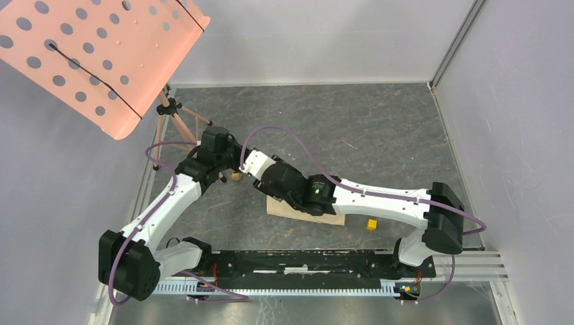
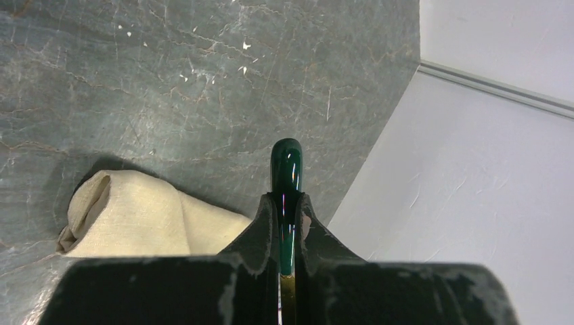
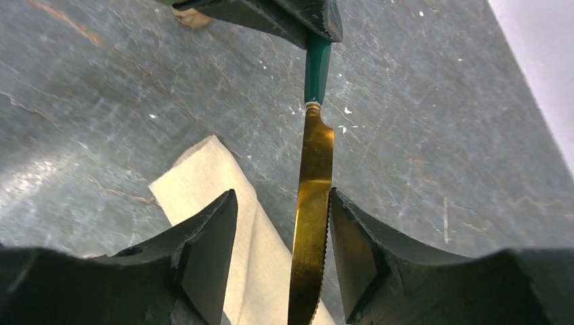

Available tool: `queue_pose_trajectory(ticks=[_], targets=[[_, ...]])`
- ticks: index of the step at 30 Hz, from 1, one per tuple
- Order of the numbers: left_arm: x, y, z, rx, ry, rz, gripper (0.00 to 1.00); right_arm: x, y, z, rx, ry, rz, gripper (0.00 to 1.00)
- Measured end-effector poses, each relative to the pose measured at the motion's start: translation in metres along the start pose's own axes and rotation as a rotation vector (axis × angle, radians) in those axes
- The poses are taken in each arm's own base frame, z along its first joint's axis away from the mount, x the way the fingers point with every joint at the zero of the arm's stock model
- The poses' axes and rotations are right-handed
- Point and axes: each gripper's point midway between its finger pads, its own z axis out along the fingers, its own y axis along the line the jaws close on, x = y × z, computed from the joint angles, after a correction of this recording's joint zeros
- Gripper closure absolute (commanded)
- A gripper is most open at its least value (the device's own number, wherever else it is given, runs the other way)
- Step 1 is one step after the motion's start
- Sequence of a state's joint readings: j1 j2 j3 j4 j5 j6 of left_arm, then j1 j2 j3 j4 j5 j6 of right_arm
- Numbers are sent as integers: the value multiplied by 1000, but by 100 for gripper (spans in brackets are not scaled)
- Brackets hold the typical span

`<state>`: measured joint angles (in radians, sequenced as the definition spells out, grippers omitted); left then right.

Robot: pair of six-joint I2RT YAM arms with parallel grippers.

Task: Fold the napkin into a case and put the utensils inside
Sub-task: Pass from the left arm to the right, then insert the knife into the folded napkin.

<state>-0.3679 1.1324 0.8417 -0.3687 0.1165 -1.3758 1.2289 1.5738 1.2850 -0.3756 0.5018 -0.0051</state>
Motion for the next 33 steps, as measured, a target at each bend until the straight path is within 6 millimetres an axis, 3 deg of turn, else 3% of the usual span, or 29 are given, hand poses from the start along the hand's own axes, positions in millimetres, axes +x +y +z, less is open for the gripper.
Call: queue_pose_trajectory(ticks=[10,15,21,23,27,30,33], targets=[[6,11,-3,-51,27,-7,98,7,-5,2,123,53,-164,50],[6,14,-5,-64,30,-8,98,5,-11,5,167,64,-186,63],[6,13,-8,-64,25,-8,98,8,-11,10,191,79,-218,85],[6,13,-8,-65,24,-8,87,7,-11,10,193,77,-228,90],[2,11,-12,-53,2,-2,50,7,-12,12,197,61,-248,94],[1,5,-19,-19,-7,26,29,15,-13,12,189,54,-262,95],[-1,-7,-32,47,-25,90,18,36,-22,9,166,67,-270,95]])
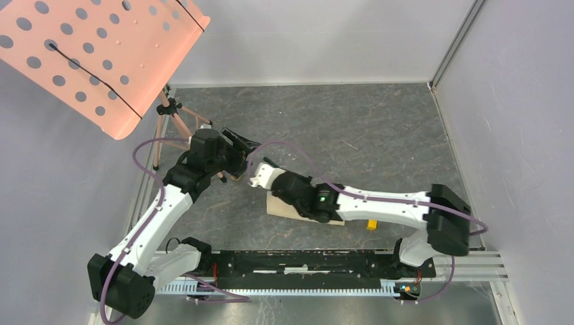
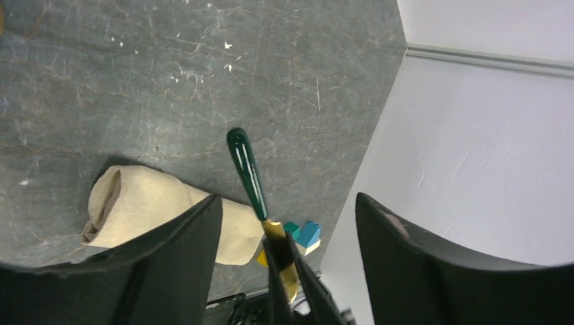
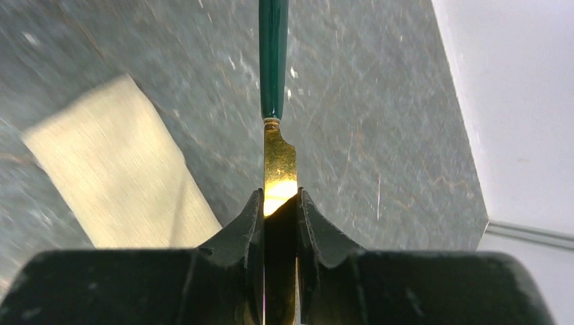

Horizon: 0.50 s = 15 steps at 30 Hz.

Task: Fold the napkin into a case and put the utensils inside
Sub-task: Insert the knife into the folded napkin.

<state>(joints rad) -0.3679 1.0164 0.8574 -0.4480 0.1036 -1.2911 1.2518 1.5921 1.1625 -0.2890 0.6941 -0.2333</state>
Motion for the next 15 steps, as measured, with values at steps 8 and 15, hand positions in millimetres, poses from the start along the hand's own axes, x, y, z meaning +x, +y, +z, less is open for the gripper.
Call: queue_pose_trajectory(ticks=[8,15], targets=[[3,-12,-15,97,20,288,15,104,-37,-18,-73,35,38,97],[51,27,6,167,263,438,22,155,-47,-43,-122,-25,-17,100]])
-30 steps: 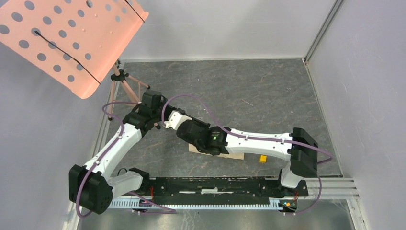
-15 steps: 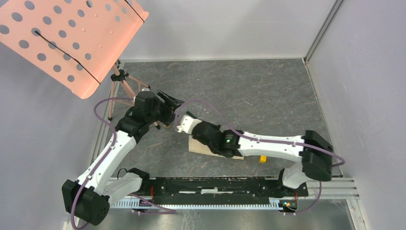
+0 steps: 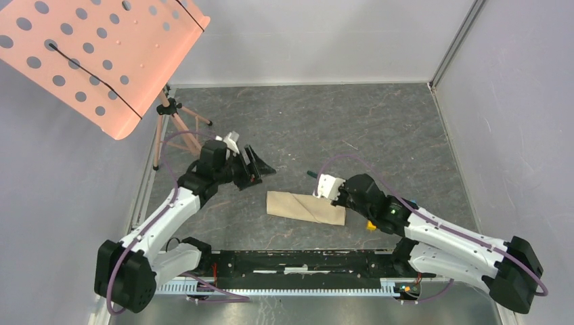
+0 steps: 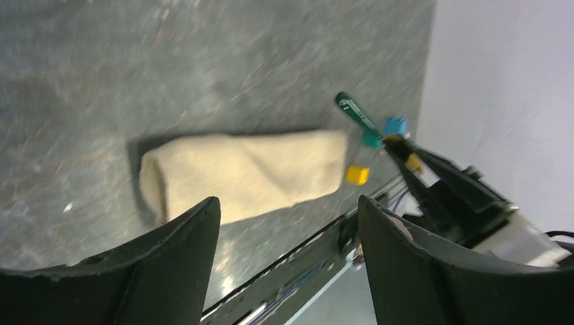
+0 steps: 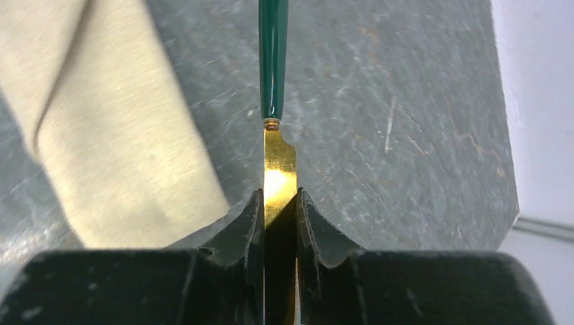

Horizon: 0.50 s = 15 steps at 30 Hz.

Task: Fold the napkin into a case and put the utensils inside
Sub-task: Insert the knife into the folded napkin.

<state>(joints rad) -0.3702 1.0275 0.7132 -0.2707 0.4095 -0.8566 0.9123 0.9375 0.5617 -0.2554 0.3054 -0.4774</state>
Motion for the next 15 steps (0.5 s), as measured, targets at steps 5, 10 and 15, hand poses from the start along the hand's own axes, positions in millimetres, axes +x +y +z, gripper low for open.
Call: queue_pose_trajectory(ticks=[5,10,15], targets=[[43,45,16,-77,140,-10,24,14,26,-2,-111,-34,-96,100],[58,69,30,-152,199,35,35,17,43,4,-194,-32,-140,100],[67,93,44,-227,241,38,46,20,58,9,-264,-34,-154,100]])
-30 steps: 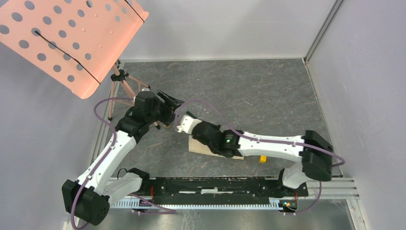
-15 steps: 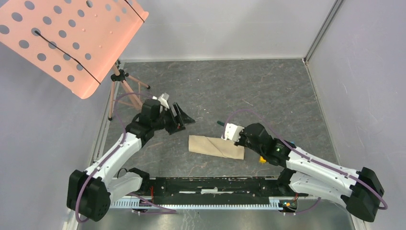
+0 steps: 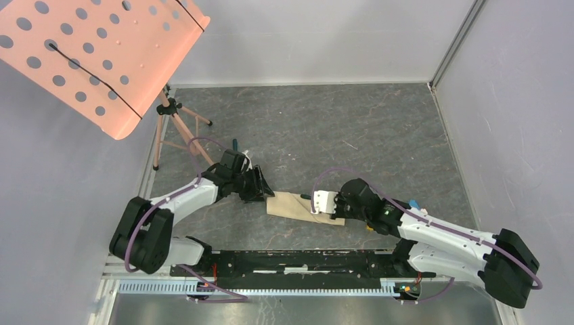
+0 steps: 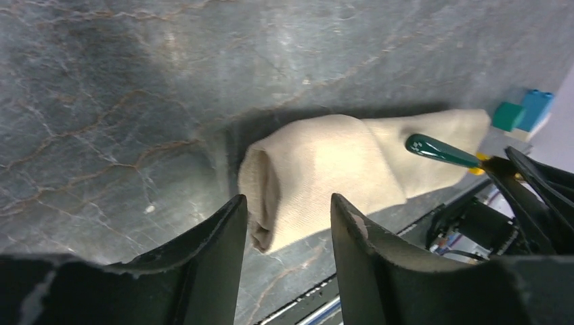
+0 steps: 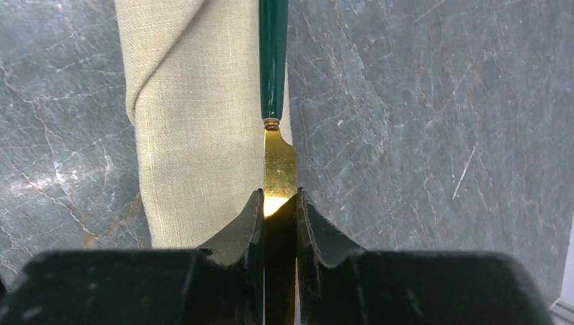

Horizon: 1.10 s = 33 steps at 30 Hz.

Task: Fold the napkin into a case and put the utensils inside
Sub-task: Insert the knife into the folded napkin.

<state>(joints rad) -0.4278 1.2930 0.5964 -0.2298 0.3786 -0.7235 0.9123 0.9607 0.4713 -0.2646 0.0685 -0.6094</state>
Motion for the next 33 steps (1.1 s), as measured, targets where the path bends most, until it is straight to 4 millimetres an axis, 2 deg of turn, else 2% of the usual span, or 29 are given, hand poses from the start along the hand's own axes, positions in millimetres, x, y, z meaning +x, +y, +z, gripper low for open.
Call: queue_pose_trajectory(ticks=[6,13,27,33], targets=[[4,19,15,-65,30,-9,56,-3,11,8,-51,-32,-8,100],[3,21,18,-64,15,2,68,-2,24,17,-96,-52,-11,100],[7,24,20,-59,14,6,73,-19,31,42,-142,-129,-6,100],[7,24,20,-58,15,9,74,-29,28,54,-143,-151,-9,100]])
